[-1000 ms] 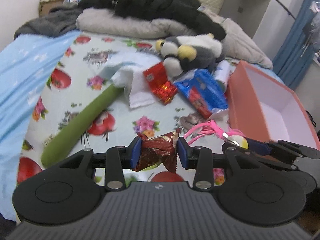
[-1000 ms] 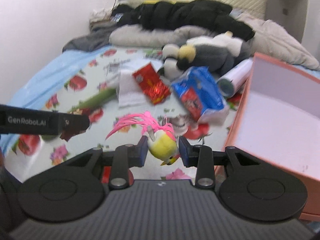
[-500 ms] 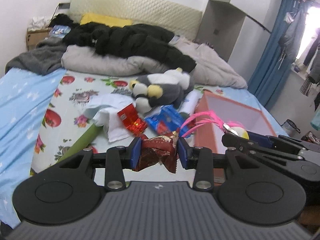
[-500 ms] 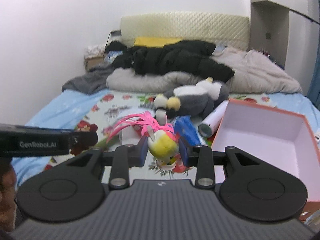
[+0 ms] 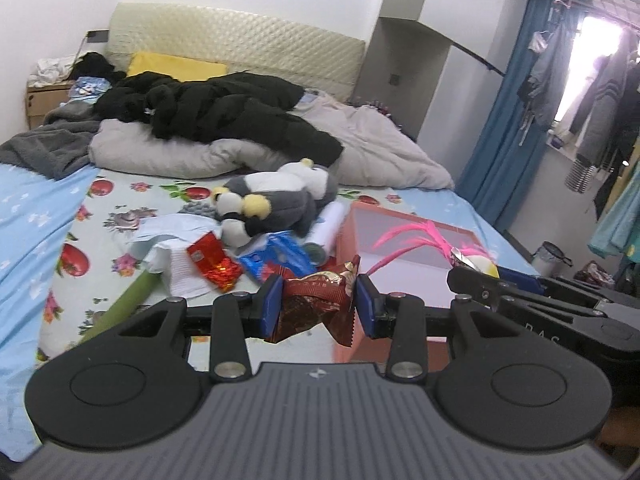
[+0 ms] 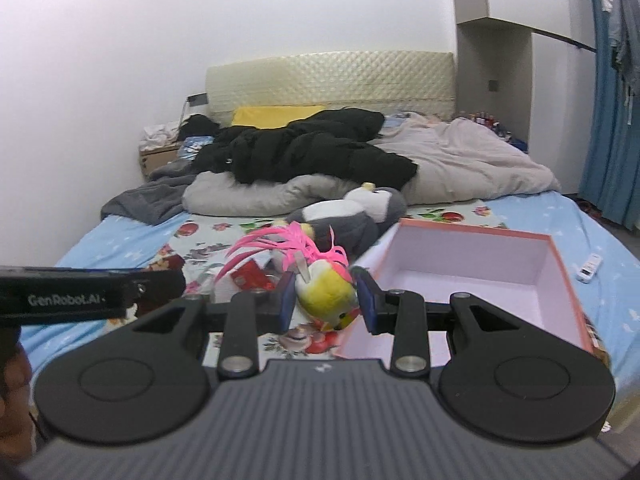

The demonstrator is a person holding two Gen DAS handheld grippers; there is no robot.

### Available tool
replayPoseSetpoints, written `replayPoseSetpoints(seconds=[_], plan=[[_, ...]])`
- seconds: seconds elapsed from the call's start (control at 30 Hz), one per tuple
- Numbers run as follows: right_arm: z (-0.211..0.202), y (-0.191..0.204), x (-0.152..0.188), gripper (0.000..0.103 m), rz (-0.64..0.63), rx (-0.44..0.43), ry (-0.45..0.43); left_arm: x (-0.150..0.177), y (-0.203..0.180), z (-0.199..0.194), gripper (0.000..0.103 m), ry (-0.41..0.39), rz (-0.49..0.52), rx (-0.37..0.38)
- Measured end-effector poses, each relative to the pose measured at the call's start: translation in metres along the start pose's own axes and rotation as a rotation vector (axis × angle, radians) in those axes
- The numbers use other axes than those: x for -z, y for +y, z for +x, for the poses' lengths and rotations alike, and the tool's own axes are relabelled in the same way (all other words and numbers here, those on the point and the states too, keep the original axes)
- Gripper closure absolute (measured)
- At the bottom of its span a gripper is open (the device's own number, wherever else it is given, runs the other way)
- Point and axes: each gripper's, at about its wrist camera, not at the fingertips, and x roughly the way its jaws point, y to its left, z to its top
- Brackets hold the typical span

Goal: Organize soft objects
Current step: 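Carry the candy wrapper and feather toy over the pink shoebox with both tools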

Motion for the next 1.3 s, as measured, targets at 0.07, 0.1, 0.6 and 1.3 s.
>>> replayPoseSetpoints(seconds=[0.07, 0.1, 0.6, 1.3], plan=[[-0.003, -0.010, -0.001, 0.066, 0.005, 0.025, -0.003, 0.000, -0.007, 0.001, 0.058, 0.000, 0.002, 0.019], [-0.006, -0.015, -0.001, 0.066, 0.008, 0.037, -0.004, -0.001, -0.011, 0.002, 0.058, 0.002, 0.003, 0.032], [0.010, -0.081, 0.022, 0.066, 0.143, 0.168, 0.057, -0.002, -0.073, 0.072, 0.058, 0.096, 0.076, 0.174], [0.102, -0.163, 0.048, 0.066, 0.260, 0.240, 0.195, -0.007, -0.120, 0.232, 0.058, 0.292, 0.164, 0.210]])
